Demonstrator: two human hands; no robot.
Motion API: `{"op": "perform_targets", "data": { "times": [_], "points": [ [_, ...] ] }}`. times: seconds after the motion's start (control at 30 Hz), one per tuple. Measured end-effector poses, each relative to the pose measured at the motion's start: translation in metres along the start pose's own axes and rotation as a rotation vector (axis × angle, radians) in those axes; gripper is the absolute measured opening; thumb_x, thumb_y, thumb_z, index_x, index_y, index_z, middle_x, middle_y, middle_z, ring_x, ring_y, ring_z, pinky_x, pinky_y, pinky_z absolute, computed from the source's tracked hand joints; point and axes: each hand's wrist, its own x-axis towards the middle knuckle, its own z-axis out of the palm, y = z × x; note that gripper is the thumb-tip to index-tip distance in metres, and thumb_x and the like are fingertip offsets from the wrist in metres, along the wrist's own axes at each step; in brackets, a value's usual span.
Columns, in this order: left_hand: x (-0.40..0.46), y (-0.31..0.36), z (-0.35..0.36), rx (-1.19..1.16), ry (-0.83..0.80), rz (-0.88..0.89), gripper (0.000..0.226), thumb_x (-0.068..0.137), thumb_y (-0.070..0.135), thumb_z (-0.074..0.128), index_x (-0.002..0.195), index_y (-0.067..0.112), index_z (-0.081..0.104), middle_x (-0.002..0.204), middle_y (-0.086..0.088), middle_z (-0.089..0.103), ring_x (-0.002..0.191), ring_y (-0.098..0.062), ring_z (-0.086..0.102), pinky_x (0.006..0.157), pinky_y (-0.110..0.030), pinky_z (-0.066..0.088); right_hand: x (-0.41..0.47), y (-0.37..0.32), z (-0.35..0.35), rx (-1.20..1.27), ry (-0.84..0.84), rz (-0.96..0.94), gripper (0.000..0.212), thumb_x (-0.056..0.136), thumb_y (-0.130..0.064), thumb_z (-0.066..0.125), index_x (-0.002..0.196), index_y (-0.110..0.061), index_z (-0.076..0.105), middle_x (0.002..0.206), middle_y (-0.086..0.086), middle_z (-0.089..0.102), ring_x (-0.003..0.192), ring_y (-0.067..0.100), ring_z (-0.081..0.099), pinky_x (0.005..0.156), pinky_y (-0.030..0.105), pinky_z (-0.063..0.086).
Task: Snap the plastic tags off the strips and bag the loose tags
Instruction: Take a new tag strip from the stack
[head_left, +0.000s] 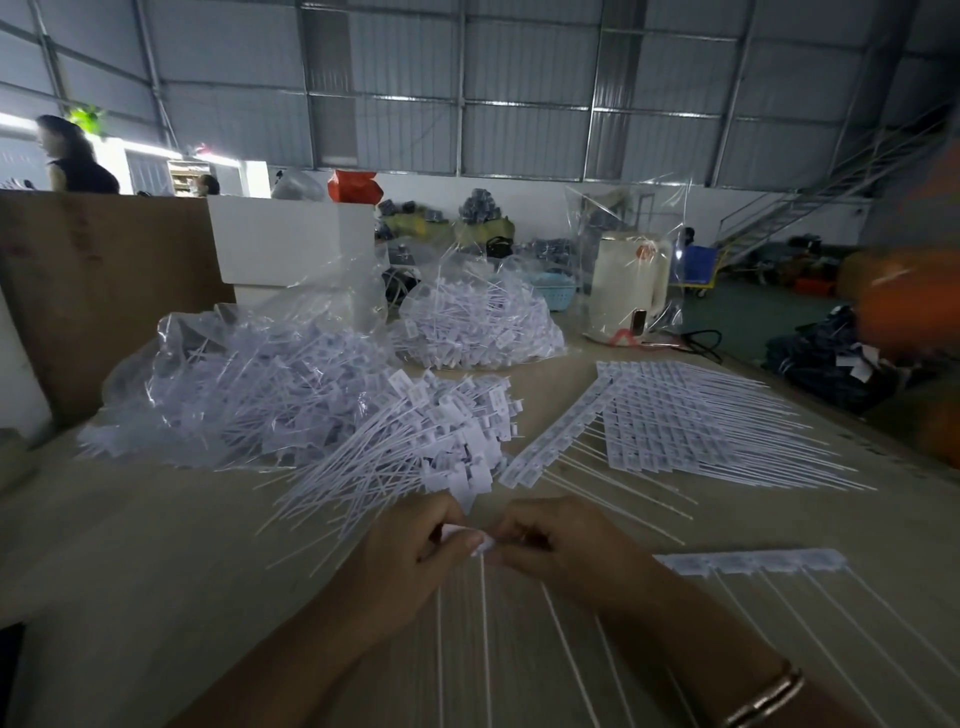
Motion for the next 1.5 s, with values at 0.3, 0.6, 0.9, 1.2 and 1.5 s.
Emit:
{"op": "perform_targets", "data": {
  "times": [0.3,0.6,0.9,1.2,1.5],
  "points": [
    [0.003,0.005,-0.005,-0.127,-0.016,0.023,0.034,0.082,0.044,0.047,0.074,0.011,0.056,0.068,0.003,0.055,0.064,-0.010,0.052,0.061,-0.026,0.040,-0.001,-0.002,-0.010,0.332,-0.009,0.210,0.020,0.095,-0.017,0.052,0.080,-0.016,0.065,0.065,-0.012,0.065,0.055,0.002,0.061,0.049,0.013,0.043],
    [0.001,-0.001,-0.007,0.401,0.067,0.005,0.036,0.080,0.049,0.036,0.084,0.025,0.062,0.089,0.017,0.054,0.086,-0.001,0.041,0.076,-0.030,0.025,0.001,0.000,0.002,-0.054,-0.018,0.146,0.028,0.082,-0.033,0.067,0.106,-0.024,0.056,0.075,-0.015,0.051,0.065,-0.001,0.047,0.059,0.014,0.037],
    [0.003,0.005,0.009,0.223,0.052,-0.109,0.044,0.066,0.063,0.024,0.065,0.029,0.052,0.067,0.017,0.051,0.080,0.001,0.043,0.073,-0.027,0.023,0.003,-0.005,0.005,-0.040,0.016,0.051,0.033,0.080,-0.040,0.068,0.104,-0.025,0.051,0.085,-0.006,0.061,0.074,0.008,0.056,0.063,0.024,0.043],
    [0.000,-0.004,0.010,0.224,0.047,-0.154,0.021,0.076,0.046,0.039,0.057,0.038,0.038,0.063,0.018,0.046,0.080,0.011,0.039,0.071,-0.028,0.016,-0.002,0.002,-0.008,-0.038,-0.079,0.045,0.034,0.076,-0.019,0.070,0.077,-0.042,0.045,0.068,-0.019,0.050,0.065,-0.007,0.049,0.056,0.008,0.032],
    [0.004,0.001,0.002,0.190,-0.012,0.007,0.047,0.076,0.058,0.034,0.074,0.021,0.064,0.071,0.018,0.050,0.082,-0.007,0.046,0.078,-0.045,0.038,-0.001,0.005,-0.004,0.079,0.011,-0.006,0.007,0.080,-0.023,0.072,0.080,-0.019,0.066,0.061,-0.027,0.054,0.058,-0.010,0.051,0.056,0.005,0.032]
  ]
}}
